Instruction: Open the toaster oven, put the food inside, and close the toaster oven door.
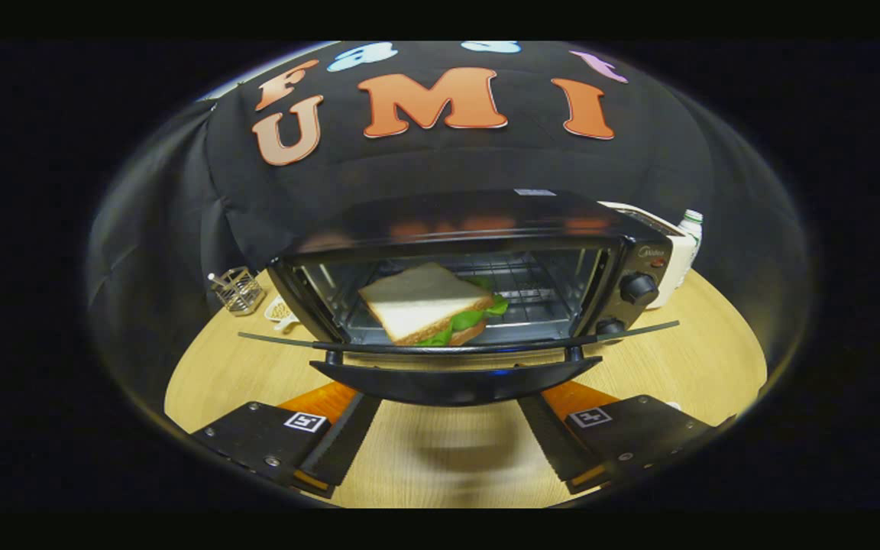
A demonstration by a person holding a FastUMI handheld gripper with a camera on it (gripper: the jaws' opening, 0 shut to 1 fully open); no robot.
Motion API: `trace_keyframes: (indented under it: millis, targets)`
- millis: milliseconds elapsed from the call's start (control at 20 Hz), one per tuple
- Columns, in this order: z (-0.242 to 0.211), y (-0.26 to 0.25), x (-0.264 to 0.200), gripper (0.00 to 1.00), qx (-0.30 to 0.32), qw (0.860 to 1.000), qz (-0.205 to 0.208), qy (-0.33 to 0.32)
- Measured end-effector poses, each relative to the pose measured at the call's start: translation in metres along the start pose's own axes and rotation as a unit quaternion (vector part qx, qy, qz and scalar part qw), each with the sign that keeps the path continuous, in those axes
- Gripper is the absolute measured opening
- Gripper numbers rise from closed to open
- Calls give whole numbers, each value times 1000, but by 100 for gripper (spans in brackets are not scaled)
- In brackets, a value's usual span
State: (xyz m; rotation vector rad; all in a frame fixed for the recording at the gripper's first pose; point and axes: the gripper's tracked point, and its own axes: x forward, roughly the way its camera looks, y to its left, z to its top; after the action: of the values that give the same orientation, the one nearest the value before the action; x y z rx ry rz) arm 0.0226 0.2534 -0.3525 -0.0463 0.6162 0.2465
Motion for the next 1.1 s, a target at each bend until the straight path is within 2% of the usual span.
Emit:
trace_keyframes:
  millis: [450, 700, 900, 1100]
  targets:
    - [25, -4, 10, 99, 15, 1000, 1, -20]
    - [43, -8, -15, 99, 27, 999, 12, -32]
    - [69, -14, -42, 98, 77, 995, 38, -57]
    - [74, -44, -59, 98, 77, 994, 18, -70]
